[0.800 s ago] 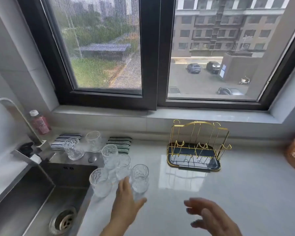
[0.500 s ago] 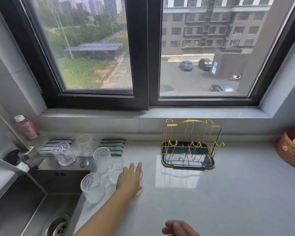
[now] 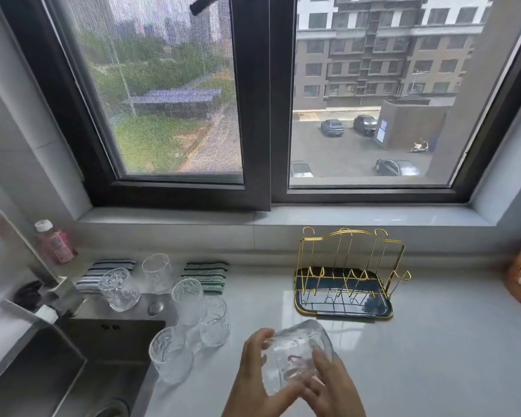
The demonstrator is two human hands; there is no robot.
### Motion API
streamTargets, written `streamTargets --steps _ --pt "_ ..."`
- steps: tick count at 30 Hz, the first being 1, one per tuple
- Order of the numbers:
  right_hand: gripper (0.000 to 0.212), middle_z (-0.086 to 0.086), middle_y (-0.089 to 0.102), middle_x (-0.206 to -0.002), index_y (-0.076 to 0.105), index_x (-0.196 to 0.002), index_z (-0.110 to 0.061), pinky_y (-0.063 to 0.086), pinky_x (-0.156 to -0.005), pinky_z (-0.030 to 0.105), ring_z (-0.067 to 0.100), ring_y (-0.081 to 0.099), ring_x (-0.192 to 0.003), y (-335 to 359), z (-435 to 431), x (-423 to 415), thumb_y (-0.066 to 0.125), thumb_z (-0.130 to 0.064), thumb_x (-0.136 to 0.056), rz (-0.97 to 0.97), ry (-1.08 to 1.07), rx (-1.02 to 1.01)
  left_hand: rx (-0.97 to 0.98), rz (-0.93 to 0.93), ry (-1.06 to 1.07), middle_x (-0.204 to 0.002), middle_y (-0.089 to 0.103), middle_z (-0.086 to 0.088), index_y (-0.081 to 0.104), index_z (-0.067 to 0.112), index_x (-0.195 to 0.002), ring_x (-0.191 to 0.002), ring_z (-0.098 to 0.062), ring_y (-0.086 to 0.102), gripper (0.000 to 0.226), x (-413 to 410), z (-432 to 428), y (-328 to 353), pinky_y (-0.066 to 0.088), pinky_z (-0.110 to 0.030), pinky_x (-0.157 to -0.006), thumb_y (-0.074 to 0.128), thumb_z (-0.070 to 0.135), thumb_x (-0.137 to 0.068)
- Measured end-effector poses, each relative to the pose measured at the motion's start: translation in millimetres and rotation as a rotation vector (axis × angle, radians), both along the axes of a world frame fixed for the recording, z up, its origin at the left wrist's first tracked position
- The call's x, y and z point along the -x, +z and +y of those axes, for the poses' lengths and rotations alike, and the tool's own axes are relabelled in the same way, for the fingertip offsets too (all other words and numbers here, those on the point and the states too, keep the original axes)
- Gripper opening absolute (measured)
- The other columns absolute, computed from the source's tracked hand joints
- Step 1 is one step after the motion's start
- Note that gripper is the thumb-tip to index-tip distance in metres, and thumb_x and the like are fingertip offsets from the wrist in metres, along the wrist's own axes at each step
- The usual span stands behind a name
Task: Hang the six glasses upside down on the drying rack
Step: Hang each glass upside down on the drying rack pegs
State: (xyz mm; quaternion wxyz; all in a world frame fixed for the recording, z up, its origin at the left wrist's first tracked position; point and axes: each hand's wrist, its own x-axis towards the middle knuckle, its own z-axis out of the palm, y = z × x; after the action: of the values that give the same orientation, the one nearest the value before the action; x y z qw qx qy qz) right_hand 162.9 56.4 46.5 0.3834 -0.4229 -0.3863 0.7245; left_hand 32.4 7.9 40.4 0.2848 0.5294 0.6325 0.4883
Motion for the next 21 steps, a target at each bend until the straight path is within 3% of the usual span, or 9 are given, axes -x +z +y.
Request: streamTargets --steps 2,4,6,9,11,13,15,17,21 --pt "0.063 0.007 0.065 -0.109 0.052 -0.108 -0.035 0.055 -0.068 0.027 0.012 0.069 -0.082 12 19 -6 0.073 -0.06 -0.054 -0.195 -0.044 -0.243 0.035 0.042 -0.02 -0.131 0.038 0.017 0.024 0.047 -0.12 -0.123 0.007 0.036 0.083 10 -3 2 0.032 -0.022 -0.109 0.078 0.037 -0.058" --pt "0.055 -0.001 0.055 -0.126 0.041 -0.114 -0.049 0.048 -0.081 0.02 0.002 0.062 -0.098 29 42 -13 0.065 -0.046 -0.065 -0.389 -0.092 -0.558 -0.013 0.133 0.062 -0.132 0.038 0.028 0.029 0.061 -0.118 -0.121 0.015 0.034 0.084 28 -10 1 0.028 -0.01 -0.107 0.082 0.026 -0.062" --pt "0.06 -0.012 0.048 -0.125 0.033 -0.12 -0.052 0.042 -0.08 0.01 -0.006 0.052 -0.105 42 68 -19 0.062 -0.041 -0.069 -0.55 -0.134 -0.835 -0.112 0.321 0.21 -0.124 0.036 0.048 0.042 0.052 -0.112 -0.109 0.02 0.04 0.06 52 -19 -5 0.019 0.004 -0.098 0.073 0.038 -0.063" --pt "0.067 -0.004 0.047 -0.122 0.035 -0.134 -0.026 0.042 -0.079 0.019 0.004 0.046 -0.106 50 102 -12 0.064 -0.035 -0.074 -0.765 -0.161 -1.08 -0.175 0.554 0.462 -0.133 0.048 0.023 0.041 0.034 -0.119 -0.113 -0.007 0.055 0.054 89 -25 -9 0.032 -0.011 -0.1 0.043 0.059 -0.071" --pt "0.068 0.009 0.05 -0.126 0.035 -0.135 -0.014 0.042 -0.084 0.029 0.021 0.05 -0.111 44 120 -3 0.069 -0.024 -0.077 -0.863 -0.152 -1.107 0.002 0.621 0.611 -0.116 0.065 -0.022 0.05 0.013 -0.116 -0.103 -0.043 0.062 0.07 109 -24 -13 0.049 -0.046 -0.09 0.042 0.056 -0.061" --pt "0.069 0.015 0.05 -0.127 0.033 -0.136 -0.012 0.043 -0.086 0.034 0.029 0.05 -0.114 33 131 6 0.069 -0.021 -0.078 -0.937 -0.121 -1.08 0.25 0.569 0.581 -0.114 0.06 -0.036 0.057 -0.006 -0.113 -0.103 -0.055 0.057 0.091 124 -20 -21 0.047 -0.063 -0.084 0.044 0.056 -0.048" --pt "0.069 0.016 0.049 -0.128 0.03 -0.138 -0.013 0.044 -0.086 0.036 0.03 0.049 -0.115 20 138 12 0.067 -0.022 -0.079 -0.975 -0.077 -1.006 0.395 0.472 0.563 -0.133 0.048 -0.031 0.047 -0.005 -0.126 -0.12 -0.05 0.046 0.095 137 -18 -33 0.039 -0.059 -0.097 0.064 0.052 -0.052" --pt "0.07 0.016 0.046 -0.13 0.029 -0.138 -0.014 0.044 -0.09 0.036 0.029 0.047 -0.117 6 141 15 0.067 -0.021 -0.08 -0.979 -0.026 -0.941 0.464 0.423 0.55 -0.145 0.034 -0.024 0.029 0.002 -0.138 -0.131 -0.042 0.036 0.099 144 -13 -42 0.031 -0.051 -0.107 0.083 0.029 -0.059" --pt "0.07 0.015 0.044 -0.133 0.028 -0.138 -0.013 0.04 -0.094 0.033 0.027 0.045 -0.12 -11 141 19 0.067 -0.014 -0.08 -0.946 0.029 -0.867 0.492 0.391 0.487 -0.148 0.026 -0.018 0.015 0.009 -0.143 -0.132 -0.035 0.035 0.1 150 -2 -52 0.03 -0.041 -0.108 0.079 0.027 -0.068"
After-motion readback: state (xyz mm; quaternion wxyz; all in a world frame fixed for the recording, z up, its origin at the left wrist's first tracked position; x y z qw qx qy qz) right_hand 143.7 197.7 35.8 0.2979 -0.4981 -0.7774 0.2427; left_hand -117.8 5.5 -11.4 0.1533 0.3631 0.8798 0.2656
